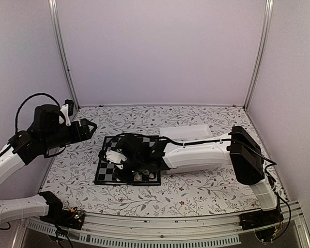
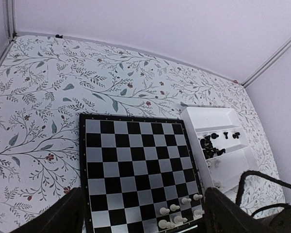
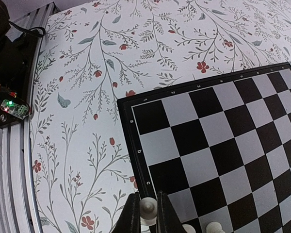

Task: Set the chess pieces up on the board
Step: Place the chess piece on the chessboard.

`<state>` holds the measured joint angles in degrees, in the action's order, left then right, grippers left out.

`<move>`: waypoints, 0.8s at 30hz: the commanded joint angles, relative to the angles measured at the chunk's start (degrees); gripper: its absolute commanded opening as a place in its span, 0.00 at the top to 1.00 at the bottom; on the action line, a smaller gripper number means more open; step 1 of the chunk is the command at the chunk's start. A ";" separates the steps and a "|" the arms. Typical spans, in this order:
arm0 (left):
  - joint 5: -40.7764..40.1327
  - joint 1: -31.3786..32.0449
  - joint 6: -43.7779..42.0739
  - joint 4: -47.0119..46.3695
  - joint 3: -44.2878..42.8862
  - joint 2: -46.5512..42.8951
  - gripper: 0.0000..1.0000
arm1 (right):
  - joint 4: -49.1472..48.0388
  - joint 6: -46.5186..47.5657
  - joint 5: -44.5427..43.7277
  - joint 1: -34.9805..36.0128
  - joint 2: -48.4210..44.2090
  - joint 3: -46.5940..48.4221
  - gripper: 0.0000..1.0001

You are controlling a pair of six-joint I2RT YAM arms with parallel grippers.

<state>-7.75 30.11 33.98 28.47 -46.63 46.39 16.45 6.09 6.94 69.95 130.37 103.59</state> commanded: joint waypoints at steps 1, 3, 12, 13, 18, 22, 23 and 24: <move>1.26 -0.90 0.19 -0.36 -1.71 0.43 0.14 | -1.13 -1.46 -2.30 -1.05 0.41 -0.91 1.00; 1.40 -0.92 0.08 -0.27 -1.71 0.62 0.14 | -1.37 -2.01 -1.84 -1.38 0.65 -0.95 1.00; 2.11 -1.02 0.28 -0.50 -1.56 0.63 0.14 | -1.37 -3.35 -1.66 -2.33 1.94 -0.62 0.98; 2.26 -1.02 0.25 -0.57 -1.54 0.63 0.14 | -1.41 -3.48 -1.38 -2.42 2.09 -0.44 0.98; 2.59 -0.97 0.25 -0.59 -1.28 0.80 0.14 | -1.46 -3.71 -0.49 -2.76 2.78 -0.06 0.97; 2.68 -1.02 0.26 -0.72 -0.94 0.88 0.15 | -1.67 -4.15 1.00 -3.21 3.20 0.19 0.96; 2.67 -1.02 0.24 -0.76 -0.92 0.89 0.14 | -1.63 -4.22 1.30 -3.28 3.42 0.27 0.96; 2.78 -1.06 0.21 -0.78 -0.92 0.90 0.15 | -1.65 -4.28 1.71 -3.31 3.55 0.37 0.96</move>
<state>-5.52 29.87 34.13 28.25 -46.92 46.98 16.08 2.72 6.79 67.35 132.51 102.98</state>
